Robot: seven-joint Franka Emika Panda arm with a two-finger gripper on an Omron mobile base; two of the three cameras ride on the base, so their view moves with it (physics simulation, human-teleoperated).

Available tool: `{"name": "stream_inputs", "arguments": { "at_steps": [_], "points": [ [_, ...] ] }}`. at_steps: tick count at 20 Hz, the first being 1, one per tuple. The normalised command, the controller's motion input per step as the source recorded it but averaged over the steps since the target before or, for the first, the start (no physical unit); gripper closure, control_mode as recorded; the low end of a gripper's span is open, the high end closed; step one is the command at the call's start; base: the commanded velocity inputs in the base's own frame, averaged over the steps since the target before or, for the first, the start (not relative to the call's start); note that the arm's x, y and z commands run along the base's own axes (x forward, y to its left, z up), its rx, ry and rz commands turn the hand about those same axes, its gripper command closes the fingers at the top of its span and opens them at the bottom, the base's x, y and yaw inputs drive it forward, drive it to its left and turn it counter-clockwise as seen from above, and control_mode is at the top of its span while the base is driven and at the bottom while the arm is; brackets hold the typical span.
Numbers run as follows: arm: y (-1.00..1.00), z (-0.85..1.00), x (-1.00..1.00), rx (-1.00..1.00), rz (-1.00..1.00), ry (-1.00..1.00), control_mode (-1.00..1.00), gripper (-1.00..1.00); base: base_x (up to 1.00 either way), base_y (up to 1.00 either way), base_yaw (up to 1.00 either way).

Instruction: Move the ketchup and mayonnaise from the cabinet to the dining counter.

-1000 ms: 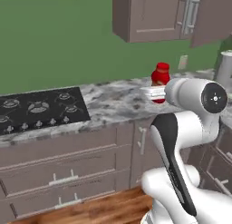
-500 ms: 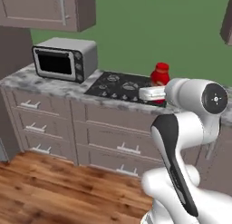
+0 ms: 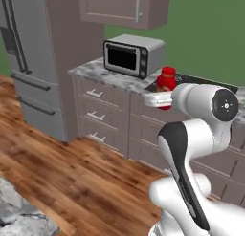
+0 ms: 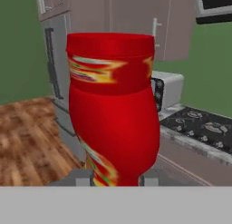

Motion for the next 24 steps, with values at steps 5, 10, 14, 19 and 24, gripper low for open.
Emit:
{"name": "stream_inputs", "arguments": {
  "at_steps": [5, 10, 14, 19, 24],
  "points": [
    [0.0, 0.0, 0.0, 0.0, 0.0, 0.0, 1.0, 1.0, -0.36, 0.26, 0.44],
    [0.0, 0.0, 0.0, 0.0, 0.0, 0.0, 1.0, 1.0, -0.5, 0.05, 0.39],
    [0.0, 0.0, 0.0, 0.0, 0.0, 0.0, 1.0, 1.0, -0.42, 0.22, 0.38],
    [0.0, 0.0, 0.0, 0.0, 0.0, 0.0, 1.0, 1.0, -0.47, 0.3, 0.39],
    [0.0, 0.0, 0.0, 0.0, 0.0, 0.0, 1.0, 1.0, -0.44, 0.31, 0.37]
  ]
}}
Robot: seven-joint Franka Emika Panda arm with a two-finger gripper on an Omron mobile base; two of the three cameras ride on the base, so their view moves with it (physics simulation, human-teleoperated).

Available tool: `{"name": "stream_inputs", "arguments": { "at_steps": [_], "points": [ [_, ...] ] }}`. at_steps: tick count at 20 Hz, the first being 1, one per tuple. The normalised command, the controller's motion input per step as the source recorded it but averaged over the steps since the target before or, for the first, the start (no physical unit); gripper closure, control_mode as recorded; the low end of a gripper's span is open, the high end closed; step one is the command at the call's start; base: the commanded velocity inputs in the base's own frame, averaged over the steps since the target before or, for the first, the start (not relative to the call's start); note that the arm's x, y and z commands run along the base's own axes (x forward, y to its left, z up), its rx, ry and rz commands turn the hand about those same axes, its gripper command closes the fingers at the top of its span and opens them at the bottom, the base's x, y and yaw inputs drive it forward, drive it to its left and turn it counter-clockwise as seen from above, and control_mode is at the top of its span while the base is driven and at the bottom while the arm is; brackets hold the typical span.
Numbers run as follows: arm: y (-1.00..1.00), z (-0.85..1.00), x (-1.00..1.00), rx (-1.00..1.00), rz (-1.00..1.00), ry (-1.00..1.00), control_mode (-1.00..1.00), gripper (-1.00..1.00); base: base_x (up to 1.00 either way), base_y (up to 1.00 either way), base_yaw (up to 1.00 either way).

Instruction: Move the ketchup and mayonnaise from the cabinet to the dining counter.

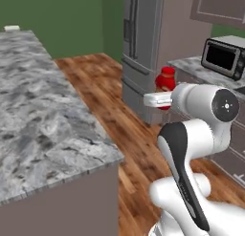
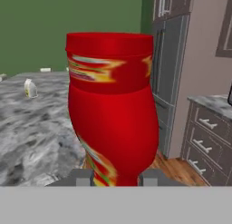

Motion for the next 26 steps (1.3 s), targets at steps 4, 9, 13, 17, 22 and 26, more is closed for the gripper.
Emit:
{"name": "stream_inputs", "arguments": {
  "at_steps": [4, 9, 13, 17, 22, 26],
  "points": [
    [0.0, 0.0, 0.0, 0.0, 0.0, 0.0, 1.0, 1.0, -0.27, 0.44, 0.31],
    [0.0, 0.0, 0.0, 0.0, 0.0, 0.0, 1.0, 1.0, -0.04, 0.54, 0.25],
    [0.0, 0.0, 0.0, 0.0, 0.0, 0.0, 1.0, 1.0, 0.0, 0.69, 0.2],
    [0.0, 0.0, 0.0, 0.0, 0.0, 0.0, 1.0, 1.0, 0.0, 0.76, 0.17],
    [0.0, 0.0, 0.0, 0.0, 0.0, 0.0, 1.0, 1.0, 0.0, 0.74, 0.17],
    [0.0, 0.0, 0.0, 0.0, 0.0, 0.0, 1.0, 1.0, 0.12, 0.57, 0.24]
  ]
}}
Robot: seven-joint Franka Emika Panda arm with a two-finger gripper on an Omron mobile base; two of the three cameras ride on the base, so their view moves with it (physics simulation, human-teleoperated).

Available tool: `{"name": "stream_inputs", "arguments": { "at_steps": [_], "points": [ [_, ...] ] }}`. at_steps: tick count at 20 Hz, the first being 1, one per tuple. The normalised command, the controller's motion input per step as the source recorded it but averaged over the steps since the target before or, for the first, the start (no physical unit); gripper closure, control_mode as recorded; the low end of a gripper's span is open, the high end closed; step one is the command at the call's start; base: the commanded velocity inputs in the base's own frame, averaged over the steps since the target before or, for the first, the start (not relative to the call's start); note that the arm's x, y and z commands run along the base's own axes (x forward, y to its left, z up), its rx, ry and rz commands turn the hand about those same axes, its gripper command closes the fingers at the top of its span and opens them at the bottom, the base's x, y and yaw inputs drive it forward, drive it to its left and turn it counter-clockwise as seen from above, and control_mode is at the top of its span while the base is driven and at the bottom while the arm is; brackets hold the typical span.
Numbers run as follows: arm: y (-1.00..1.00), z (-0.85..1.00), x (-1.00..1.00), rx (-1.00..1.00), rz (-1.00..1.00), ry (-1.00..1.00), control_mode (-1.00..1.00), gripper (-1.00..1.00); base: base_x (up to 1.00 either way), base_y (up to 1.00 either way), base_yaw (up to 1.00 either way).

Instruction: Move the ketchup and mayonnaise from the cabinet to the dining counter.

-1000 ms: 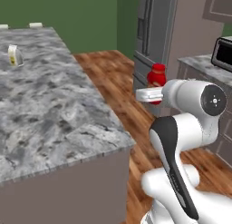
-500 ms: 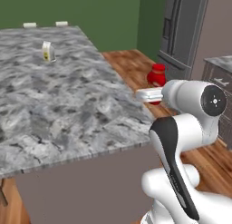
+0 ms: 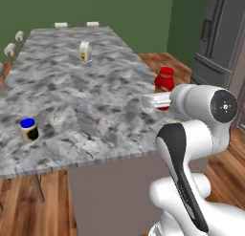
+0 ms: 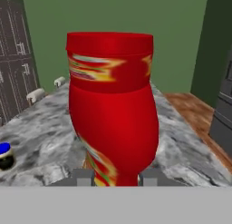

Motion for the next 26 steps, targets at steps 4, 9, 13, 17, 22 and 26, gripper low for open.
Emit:
{"name": "stream_inputs", "arguments": {
  "at_steps": [4, 9, 13, 17, 22, 26],
  "points": [
    [0.0, 0.0, 0.0, 0.0, 0.0, 0.0, 1.0, 1.0, 0.2, 0.58, 0.29],
    [0.0, 0.0, 0.0, 0.0, 0.0, 0.0, 1.0, 1.0, 0.45, 0.3, 0.22],
    [0.0, 0.0, 0.0, 0.0, 0.0, 0.0, 1.0, 1.0, 0.52, 0.16, 0.17],
    [0.0, 0.0, 0.0, 0.0, 0.0, 0.0, 1.0, 1.0, 0.57, 0.12, 0.13],
    [0.0, 0.0, 0.0, 0.0, 0.0, 0.0, 1.0, 1.0, 0.38, 0.12, 0.05],
    [0.0, 0.0, 0.0, 0.0, 0.0, 0.0, 1.0, 1.0, 0.31, 0.03, 0.0]
  ]
}}
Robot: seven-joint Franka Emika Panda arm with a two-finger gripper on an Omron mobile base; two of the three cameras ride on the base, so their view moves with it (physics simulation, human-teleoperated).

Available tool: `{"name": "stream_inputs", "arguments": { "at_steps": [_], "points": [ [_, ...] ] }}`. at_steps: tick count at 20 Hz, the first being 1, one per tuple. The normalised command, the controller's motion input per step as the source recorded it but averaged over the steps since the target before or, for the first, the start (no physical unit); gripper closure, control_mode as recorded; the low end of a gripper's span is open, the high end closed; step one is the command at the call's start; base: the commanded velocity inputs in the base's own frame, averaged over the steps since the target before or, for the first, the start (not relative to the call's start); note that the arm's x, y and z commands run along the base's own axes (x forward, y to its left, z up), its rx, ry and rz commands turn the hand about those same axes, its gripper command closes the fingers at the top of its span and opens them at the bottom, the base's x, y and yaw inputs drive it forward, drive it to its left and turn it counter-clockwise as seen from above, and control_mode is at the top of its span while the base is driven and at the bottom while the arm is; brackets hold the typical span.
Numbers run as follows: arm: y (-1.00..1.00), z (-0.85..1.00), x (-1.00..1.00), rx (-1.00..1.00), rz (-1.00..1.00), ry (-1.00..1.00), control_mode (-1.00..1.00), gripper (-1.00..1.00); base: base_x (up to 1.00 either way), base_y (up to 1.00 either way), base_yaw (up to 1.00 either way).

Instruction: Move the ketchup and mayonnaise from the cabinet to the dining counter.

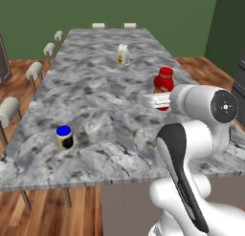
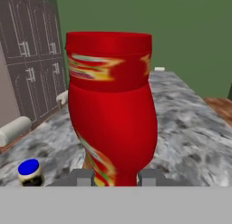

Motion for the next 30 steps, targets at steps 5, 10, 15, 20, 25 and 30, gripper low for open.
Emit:
{"name": "stream_inputs", "arguments": {
  "at_steps": [5, 10, 15, 20, 25, 30],
  "points": [
    [0.0, 0.0, 0.0, 0.0, 0.0, 0.0, 1.0, 1.0, 0.14, 0.0, 0.0],
    [0.0, -0.04, 0.05, 0.0, 0.0, 0.0, -1.0, 1.0, 0.0, 0.0, 0.0],
    [0.0, -0.23, 0.48, 0.0, 0.14, 0.11, -1.0, 1.0, 0.0, 0.0, 0.0],
    [0.0, -0.31, 0.61, -0.06, 0.38, 0.22, -1.0, 1.0, 0.0, 0.0, 0.0],
    [0.0, -0.38, 0.58, -0.04, 0.48, 0.17, -1.0, 1.0, 0.0, 0.0, 0.0],
    [0.1, -0.31, 0.42, -0.02, 0.19, 0.08, -1.0, 1.0, 0.0, 0.0, 0.0]
  ]
}}
